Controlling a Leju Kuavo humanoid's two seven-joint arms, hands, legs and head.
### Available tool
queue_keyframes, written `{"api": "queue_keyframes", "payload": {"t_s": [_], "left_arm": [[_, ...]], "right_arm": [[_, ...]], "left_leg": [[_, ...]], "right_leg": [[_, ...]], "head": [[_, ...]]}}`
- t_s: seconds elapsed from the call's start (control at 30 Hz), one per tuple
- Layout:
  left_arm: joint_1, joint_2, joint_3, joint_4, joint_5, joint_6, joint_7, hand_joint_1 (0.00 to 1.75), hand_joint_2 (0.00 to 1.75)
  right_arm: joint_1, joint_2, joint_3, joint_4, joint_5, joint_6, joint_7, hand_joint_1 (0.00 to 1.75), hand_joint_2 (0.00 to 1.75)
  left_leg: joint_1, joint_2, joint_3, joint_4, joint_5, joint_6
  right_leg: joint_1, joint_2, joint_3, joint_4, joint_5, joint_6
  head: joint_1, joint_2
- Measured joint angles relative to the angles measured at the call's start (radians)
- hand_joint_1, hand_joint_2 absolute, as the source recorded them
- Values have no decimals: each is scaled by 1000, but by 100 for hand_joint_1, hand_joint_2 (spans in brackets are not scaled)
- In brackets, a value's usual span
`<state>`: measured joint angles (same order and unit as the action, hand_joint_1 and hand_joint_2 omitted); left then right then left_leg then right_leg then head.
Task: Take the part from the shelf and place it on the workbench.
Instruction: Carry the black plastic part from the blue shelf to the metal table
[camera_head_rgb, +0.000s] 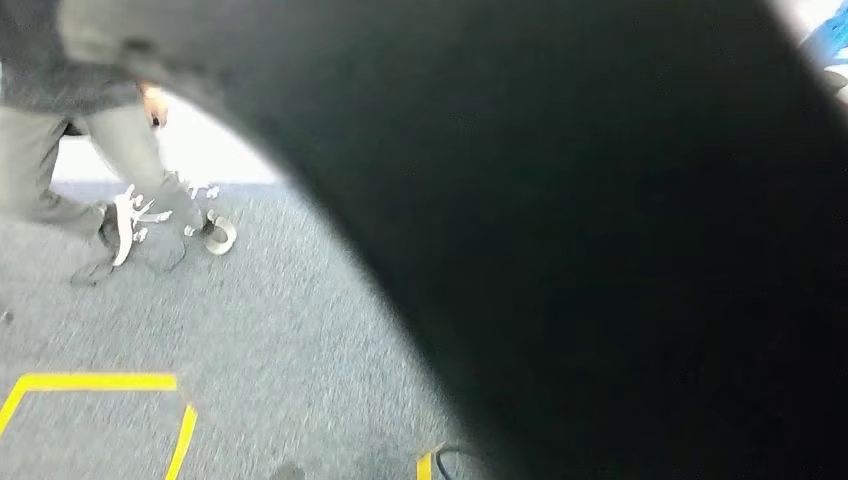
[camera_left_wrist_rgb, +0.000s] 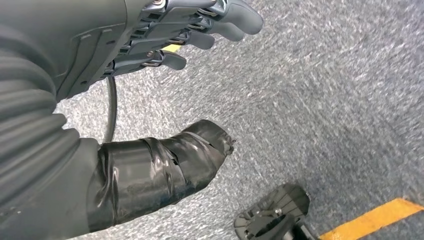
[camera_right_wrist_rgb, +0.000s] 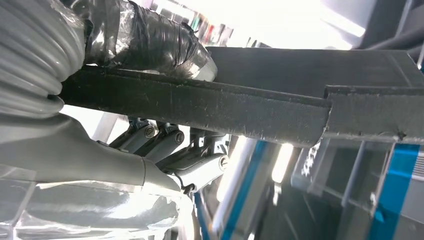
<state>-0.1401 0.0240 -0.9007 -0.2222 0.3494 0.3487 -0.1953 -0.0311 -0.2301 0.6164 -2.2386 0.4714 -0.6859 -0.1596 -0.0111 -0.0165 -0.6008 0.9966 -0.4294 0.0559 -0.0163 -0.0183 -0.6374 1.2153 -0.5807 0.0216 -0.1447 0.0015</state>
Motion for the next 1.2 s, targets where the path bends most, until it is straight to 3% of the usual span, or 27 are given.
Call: {"api": "queue_keyframes", "payload": {"t_s": [0.03, 0.07, 0.1, 0.13, 0.2, 0.27, 0.33, 0.37, 0.4, 0.47, 0.5, 0.57, 0.6, 0.63, 0.7, 0.77, 0.8, 0.83, 0.87, 0.93, 1.0, 1.07, 1.1, 1.13, 1.2], "left_arm": [[0, 1, -4, 0, 4, 5, -2, 0, 175], [2, 2, -7, 0, 13, 11, -5, 0, 175], [6, 4, -8, 0, 23, 18, -8, 0, 175], [9, 6, -8, 0, 33, 24, -12, 0, 175], [15, 10, -8, 0, 44, 31, -19, 0, 175], [18, 15, -8, 0, 48, 34, -23, 0, 175], [24, 21, -8, 0, 57, 35, -23, 0, 175], [29, 24, -8, 0, 66, 34, -22, 0, 175], [33, 27, -8, 0, 78, 32, -19, 0, 175], [36, 29, -8, -1, 102, 27, -5, 0, 175], [35, 31, -7, -1, 112, 24, 5, 0, 175], [36, 35, -5, -1, 129, 20, 24, 0, 175], [38, 39, -4, -1, 136, 19, 30, 0, 175], [41, 42, -2, 0, 140, 19, 34, 0, 175], [42, 48, 1, 0, 148, 22, 45, 0, 175], [38, 52, 7, 0, 158, 29, 57, 0, 175], [37, 54, 11, 0, 162, 31, 61, 0, 175], [38, 57, 15, 0, 166, 32, 64, 0, 175], [41, 59, 18, 0, 169, 32, 67, 0, 175], [45, 63, 21, 0, 174, 30, 69, 0, 175], [42, 67, 24, 0, 176, 26, 70, 0, 175], [38, 70, 26, 0, 177, 21, 71, 0, 175], [39, 71, 26, 0, 177, 19, 72, 0, 175], [40, 71, 26, 0, 177, 17, 73, 0, 175], [43, 72, 26, 0, 177, 16, 74, 0, 175]], "right_arm": [[1, 0, -5, 8, -33, 0, -21, 175, 175], [0, 0, -8, 17, -65, 0, -39, 175, 175], [-4, 0, -10, 25, -92, 0, -52, 175, 175], [-9, 1, -11, 31, -114, 0, -63, 175, 175], [-22, 1, -12, 41, -138, 0, -77, 175, 175], [-30, 1, -12, 51, -143, 0, -84, 175, 175], [-37, 1, -12, 61, -151, 1, -86, 175, 175], [-44, 2, -12, 66, -158, 1, -87, 175, 175], [-53, 2, -12, 72, -167, 2, -89, 175, 175], [-71, 5, -12, 88, -192, 3, -99, 175, 175], [-78, 7, -11, 99, -206, 4, -107, 175, 175], [-88, 9, -11, 122, -242, 8, -123, 175, 175], [-91, 10, -11, 132, -260, 13, -132, 175, 175], [-95, 12, -10, 142, -280, 18, -142, 175, 175], [-113, 23, -8, 167, -329, 35, -170, 175, 175], [-135, 37, -4, 199, -380, 52, -201, 175, 175], [-141, 41, -1, 212, -397, 59, -212, 175, 175], [-145, 45, 2, 221, -406, 64, -219, 175, 175], [-148, 47, 5, 229, -410, 68, -223, 175, 175], [-157, 53, 8, 243, -412, 72, -228, 175, 175], [-161, 56, 10, 252, -413, 73, -229, 175, 175], [-162, 57, 13, 261, -415, 73, -229, 175, 175], [-162, 57, 14, 266, -416, 73, -228, 175, 175], [-162, 57, 14, 270, -417, 73, -228, 175, 175], [-164, 57, 15, 276, -417, 73, -228, 175, 175]], "left_leg": [[-1, -15, 0, 1, 0, 1], [-1, -31, 0, 3, -1, 1], [-1, -46, 0, 6, -2, 1], [0, -63, 0, 10, -4, -1], [2, -92, -6, 25, -11, -8], [5, -117, -18, 36, -14, -18], [10, -138, -27, 35, -11, -30], [10, -128, -30, 39, -13, -35], [9, -103, -38, 54, -22, -41], [9, -32, -80, 138, -66, -51], [11, -12, -112, 199, -93, -56], [16, 1, -163, 287, -118, -63], [18, 4, -165, 285, -106, -65], [19, 9, -147, 248, -79, -66], [14, 54, -79, 120, -22, -64], [4, 92, -36, 39, -2, -51], [-1, 92, -32, 29, -6, -43], [-1, 76, -31, 27, -5, -35], [1, 63, -27, 22, -4, -30], [6, 39, -16, 12, -1, -17], [9, 15, -12, 10, -1, -6], [8, -17, -11, 12, -2, -2], [9, -34, -9, 14, -4, -3], [10, -51, -8, 17, -6, -4], [12, -83, -7, 29, -15, -11]], "right_leg": [[0, 8, -32, 55, -16, 0], [0, 12, -51, 81, -13, 1], [0, 15, -53, 70, 8, 1], [-2, 21, -36, 22, 46, 1], [-9, 68, 16, -103, 104, 0], [-12, 104, 42, -159, 113, 0], [-8, 86, 46, -165, 114, -8], [-7, 74, 49, -170, 116, -13], [-7, 61, 54, -176, 118, -19], [-5, 31, 62, -185, 119, -29], [-3, 15, 63, -186, 117, -33], [0, -18, 64, -186, 114, -36], [0, -34, 65, -186, 112, -35], [0, -49, 66, -186, 109, -34], [3, -73, 72, -185, 104, -28], [8, -92, 78, -185, 97, -18], [10, -103, 82, -187, 94, -13], [11, -115, 87, -188, 91, -7], [9, -113, 90, -186, 86, -1], [4, -64, 77, -142, 56, 6], [1, -3, 16, -23, 0, 5], [0, 13, -51, 89, -27, 5], [-1, 15, -64, 98, -12, 6], [-2, 19, -59, 68, 21, 6], [-8, 52, -13, -57, 96, 5]], "head": [[-6, 0], [-8, 0], [-10, 0], [-8, 0], [-2, 0], [3, 0], [5, 0], [6, 0], [3, 0], [-1, 0], [-2, 0], [-2, 0], [-2, 0], [-2, 0], [-3, 0], [0, 0], [3, 0], [5, 0], [8, 0], [13, 0], [21, 0], [26, 0], [27, 0], [27, 0], [29, 0]]}}
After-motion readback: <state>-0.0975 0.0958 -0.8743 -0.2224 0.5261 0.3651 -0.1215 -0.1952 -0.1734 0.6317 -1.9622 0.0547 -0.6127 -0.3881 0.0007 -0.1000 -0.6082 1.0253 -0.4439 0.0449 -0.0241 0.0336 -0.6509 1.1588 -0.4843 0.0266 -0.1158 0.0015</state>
